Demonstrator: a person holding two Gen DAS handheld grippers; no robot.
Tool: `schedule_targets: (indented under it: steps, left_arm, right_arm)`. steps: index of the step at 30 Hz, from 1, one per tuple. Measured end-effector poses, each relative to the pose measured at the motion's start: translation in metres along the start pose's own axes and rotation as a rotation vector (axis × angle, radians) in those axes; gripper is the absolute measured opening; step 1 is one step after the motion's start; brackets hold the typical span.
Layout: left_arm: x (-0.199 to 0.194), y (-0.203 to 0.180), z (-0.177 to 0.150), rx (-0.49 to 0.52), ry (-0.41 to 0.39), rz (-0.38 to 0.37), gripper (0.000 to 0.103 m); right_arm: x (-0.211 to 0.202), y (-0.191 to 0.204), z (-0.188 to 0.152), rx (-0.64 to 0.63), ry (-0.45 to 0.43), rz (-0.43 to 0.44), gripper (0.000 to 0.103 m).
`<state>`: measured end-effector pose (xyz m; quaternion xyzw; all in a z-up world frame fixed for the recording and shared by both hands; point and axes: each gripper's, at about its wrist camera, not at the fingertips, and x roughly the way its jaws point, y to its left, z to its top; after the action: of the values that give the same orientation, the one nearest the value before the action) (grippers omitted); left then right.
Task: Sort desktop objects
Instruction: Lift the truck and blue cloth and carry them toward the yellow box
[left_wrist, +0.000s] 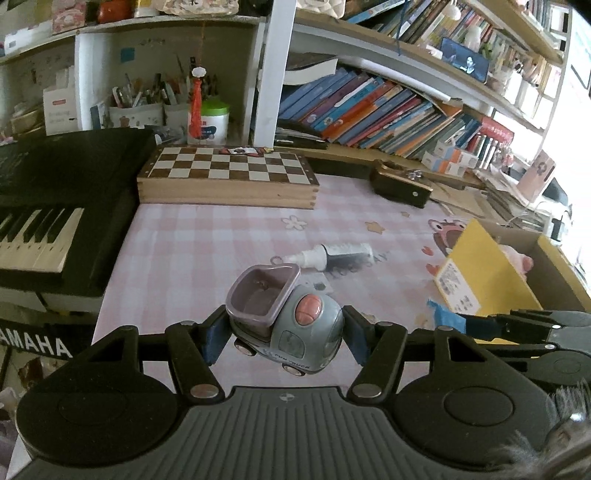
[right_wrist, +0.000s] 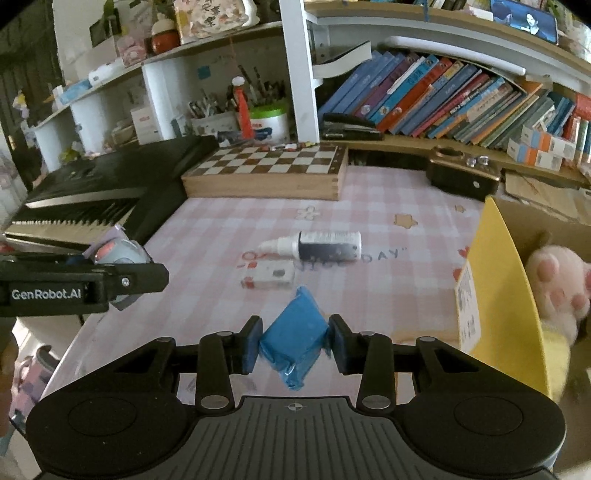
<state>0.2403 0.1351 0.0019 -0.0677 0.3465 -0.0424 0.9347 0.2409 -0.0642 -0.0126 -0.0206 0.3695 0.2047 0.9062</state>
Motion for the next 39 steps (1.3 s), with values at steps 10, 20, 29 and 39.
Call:
schedule_targets:
  steps: [10,20,29,39]
  left_arm:
    - [-0.038,-0.006,-0.028,-0.013,-0.002,-0.032,0.061]
    - [-0.078,-0.008,-0.065,-0.004,0.010,-0.055,0.061]
    - [-0.113,-0.006,-0.098,-0.001,0.026,-0.082,0.061]
    - [-0.135,-0.011,-0.127,0.030,0.061,-0.130,0.061]
  right_arm:
    - [-0.032,0.013,-0.023,0.007,0.004,0.005,0.038]
    - [-0.065,0.038,-0.058,0.015,0.009,0.004,0.038]
    - [-0.092,0.056,-0.087,0.028,0.025,0.001,0.038]
    - [-0.118,0.066,-0.117,0.061,0.040,-0.023,0.038]
